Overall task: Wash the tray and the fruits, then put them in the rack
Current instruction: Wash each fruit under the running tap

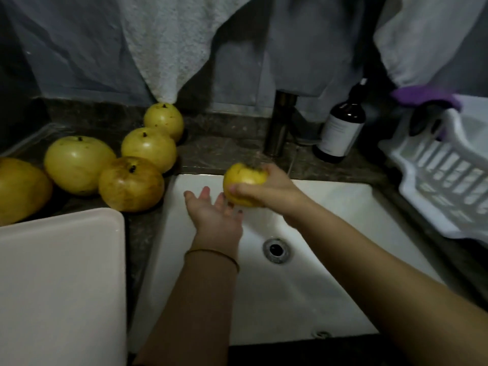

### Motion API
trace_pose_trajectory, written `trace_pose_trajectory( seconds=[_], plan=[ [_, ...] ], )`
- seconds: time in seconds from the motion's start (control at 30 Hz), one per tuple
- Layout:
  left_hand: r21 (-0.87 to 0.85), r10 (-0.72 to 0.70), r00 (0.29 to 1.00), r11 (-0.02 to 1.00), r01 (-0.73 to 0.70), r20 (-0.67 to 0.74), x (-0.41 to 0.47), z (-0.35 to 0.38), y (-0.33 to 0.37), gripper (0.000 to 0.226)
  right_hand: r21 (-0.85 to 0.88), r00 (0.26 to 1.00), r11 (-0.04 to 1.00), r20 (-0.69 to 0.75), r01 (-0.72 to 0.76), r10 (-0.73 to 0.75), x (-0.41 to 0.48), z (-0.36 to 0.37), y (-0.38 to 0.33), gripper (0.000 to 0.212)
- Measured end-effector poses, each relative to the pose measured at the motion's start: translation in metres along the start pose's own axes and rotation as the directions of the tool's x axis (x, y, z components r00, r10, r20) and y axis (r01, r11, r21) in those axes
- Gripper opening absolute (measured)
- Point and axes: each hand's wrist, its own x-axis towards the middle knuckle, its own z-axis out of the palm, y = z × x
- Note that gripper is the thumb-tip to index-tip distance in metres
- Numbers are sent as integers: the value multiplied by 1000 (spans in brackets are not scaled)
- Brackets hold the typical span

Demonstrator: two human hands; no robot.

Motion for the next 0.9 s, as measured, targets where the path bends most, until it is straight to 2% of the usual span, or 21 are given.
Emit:
trace_pose_trajectory(
  seconds=[0.17,0.37,0.47,0.6,0.7,0.73,0.8,0.9],
  plan=[
    [167,33,995,985,-48,91,-8,5,-1,58,-48,993,996,-102,-69,64,-8,-22,47,81],
    [480,71,994,871,-102,83,-6,11,-8,54,-121,979,992,-196,37,-60,4,-39,50,85],
    [590,46,999,806,-45,14,-6,22,-16,44,-158,967,984,-228,79,-114,8,-42,51,88],
    [612,-61,997,788,71,-37,-13,48,-34,41,-153,959,983,-250,98,-134,9,-44,52,90],
    [559,-195,981,814,158,7,-7,61,-51,45,-135,959,987,-257,91,-123,11,-44,52,90],
    [526,-239,970,830,187,32,-3,61,-55,53,-129,960,988,-256,85,-116,12,-44,53,90],
    [505,-247,967,844,181,68,8,58,-61,61,-139,960,986,-251,90,-123,14,-43,54,90],
    [533,-189,979,838,119,79,14,58,-64,50,-105,972,989,-199,108,-127,18,-43,58,89]
  ],
)
